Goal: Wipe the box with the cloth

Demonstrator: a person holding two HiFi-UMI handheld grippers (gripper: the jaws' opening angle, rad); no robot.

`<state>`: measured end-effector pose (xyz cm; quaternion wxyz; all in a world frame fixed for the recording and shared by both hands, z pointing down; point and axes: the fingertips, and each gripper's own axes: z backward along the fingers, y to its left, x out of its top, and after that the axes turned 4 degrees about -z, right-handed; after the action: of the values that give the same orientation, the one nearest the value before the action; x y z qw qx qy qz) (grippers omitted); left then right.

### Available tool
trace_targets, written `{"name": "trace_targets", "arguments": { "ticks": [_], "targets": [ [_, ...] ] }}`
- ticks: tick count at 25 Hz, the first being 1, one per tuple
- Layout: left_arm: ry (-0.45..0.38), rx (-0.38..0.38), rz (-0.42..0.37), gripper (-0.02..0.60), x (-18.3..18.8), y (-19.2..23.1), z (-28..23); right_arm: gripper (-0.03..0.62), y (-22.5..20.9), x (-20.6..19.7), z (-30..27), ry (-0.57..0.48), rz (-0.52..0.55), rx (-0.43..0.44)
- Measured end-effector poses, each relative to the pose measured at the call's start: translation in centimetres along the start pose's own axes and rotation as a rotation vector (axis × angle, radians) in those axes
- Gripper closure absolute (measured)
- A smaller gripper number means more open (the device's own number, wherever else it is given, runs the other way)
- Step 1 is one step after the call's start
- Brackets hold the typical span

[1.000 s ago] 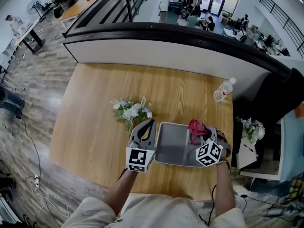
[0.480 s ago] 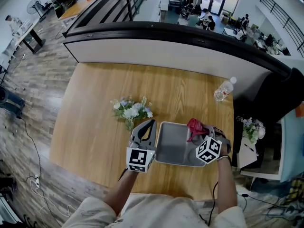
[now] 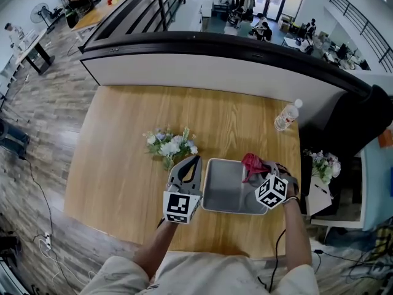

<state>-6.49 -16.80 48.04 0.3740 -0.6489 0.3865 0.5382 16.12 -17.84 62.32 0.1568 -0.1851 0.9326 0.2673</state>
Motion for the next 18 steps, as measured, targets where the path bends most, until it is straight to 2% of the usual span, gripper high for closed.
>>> {"name": "trace_targets", "arguments": {
  "ticks": [8,18],
  "targets": [
    [-0.016,-0.033,-0.006,0.568,0.24,0.44,0.38,0.534,-0.03,-0.14,-0.46,0.059,0.051,0.006],
    [-0.018,-0.025,0.003,0.568,-0.45,0.13,0.91,0.542,0.31,-0.24,-0.71,0.104,0.117,0.020]
  ]
}}
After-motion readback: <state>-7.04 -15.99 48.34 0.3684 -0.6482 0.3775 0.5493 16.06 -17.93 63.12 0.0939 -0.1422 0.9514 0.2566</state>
